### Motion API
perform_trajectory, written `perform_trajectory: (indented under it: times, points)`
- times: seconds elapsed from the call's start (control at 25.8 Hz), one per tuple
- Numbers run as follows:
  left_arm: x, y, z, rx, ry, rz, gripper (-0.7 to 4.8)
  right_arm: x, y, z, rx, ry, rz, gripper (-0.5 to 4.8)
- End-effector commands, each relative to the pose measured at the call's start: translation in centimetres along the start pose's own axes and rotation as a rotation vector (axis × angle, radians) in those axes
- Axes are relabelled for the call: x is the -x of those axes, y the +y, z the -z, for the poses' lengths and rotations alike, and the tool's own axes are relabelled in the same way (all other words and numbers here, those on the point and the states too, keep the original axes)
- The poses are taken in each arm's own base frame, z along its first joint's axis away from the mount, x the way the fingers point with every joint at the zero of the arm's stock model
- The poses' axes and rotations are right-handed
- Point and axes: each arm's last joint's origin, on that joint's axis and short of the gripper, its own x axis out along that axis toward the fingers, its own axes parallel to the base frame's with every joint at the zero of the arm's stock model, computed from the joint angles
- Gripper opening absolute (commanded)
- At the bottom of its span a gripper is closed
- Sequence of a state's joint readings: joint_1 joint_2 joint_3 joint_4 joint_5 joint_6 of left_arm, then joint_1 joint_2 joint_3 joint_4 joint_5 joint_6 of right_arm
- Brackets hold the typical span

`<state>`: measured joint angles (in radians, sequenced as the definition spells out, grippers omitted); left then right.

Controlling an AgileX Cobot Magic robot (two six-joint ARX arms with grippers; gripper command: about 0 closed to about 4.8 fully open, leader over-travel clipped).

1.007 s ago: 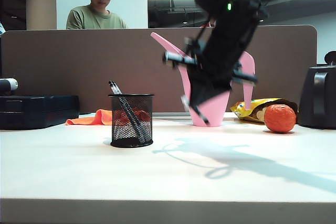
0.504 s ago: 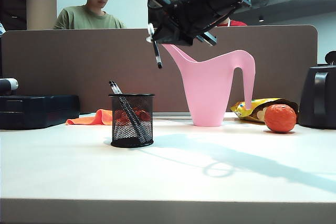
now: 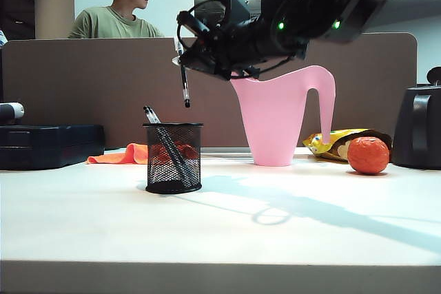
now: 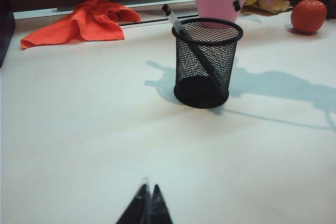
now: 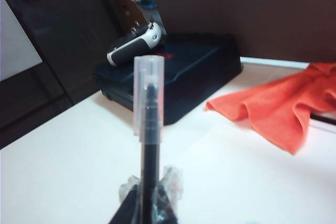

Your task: Pick up a few water-based pens and put them in the pen basket.

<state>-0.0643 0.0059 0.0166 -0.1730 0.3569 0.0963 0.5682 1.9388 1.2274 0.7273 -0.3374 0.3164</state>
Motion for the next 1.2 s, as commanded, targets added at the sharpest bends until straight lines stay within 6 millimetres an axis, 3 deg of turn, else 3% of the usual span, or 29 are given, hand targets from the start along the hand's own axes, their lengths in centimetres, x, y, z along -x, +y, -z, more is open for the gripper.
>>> perform_trajectory:
  times: [0.04, 0.27, 0.62, 0.81, 1.08, 1.16, 1.2]
  points:
    - [0.0, 0.0, -0.1, 0.004, 0.001, 0.005, -0.03, -0.4, -0.3, 0.5, 0.015, -0.032, -0.014, -0.08]
    - [0.0, 0.0, -0.1, 0.004, 0.001, 0.005, -0.03, -0.9, -1.0, 2.3, 0.003, 0.008, 0.003, -0.09]
    - [0.0, 0.0, -0.1, 0.004, 0.001, 0.005, -0.03, -1.0, -1.1, 2.6, 0.033, 0.020, 0.010, -0.08]
    - [0.0, 0.0, -0.1, 0.004, 0.001, 0.005, -0.03, -0.9, -1.3, 3.0, 0.018, 0.061, 0.019, 0.77]
    - [0.0, 0.0, -0.1, 0.004, 0.000, 0.005, -0.03, -0.9, -1.2, 2.9, 0.018, 0.059, 0.016, 0.69]
    - [0.0, 0.0, -0.1, 0.004, 0.001, 0.005, -0.03, -0.7, -0.9, 2.1, 0.025, 0.043, 0.008, -0.06]
    - [0.0, 0.0, -0.1, 0.004, 0.001, 0.005, -0.03, -0.6, -0.8, 1.7, 0.029, 0.032, 0.014, -0.06]
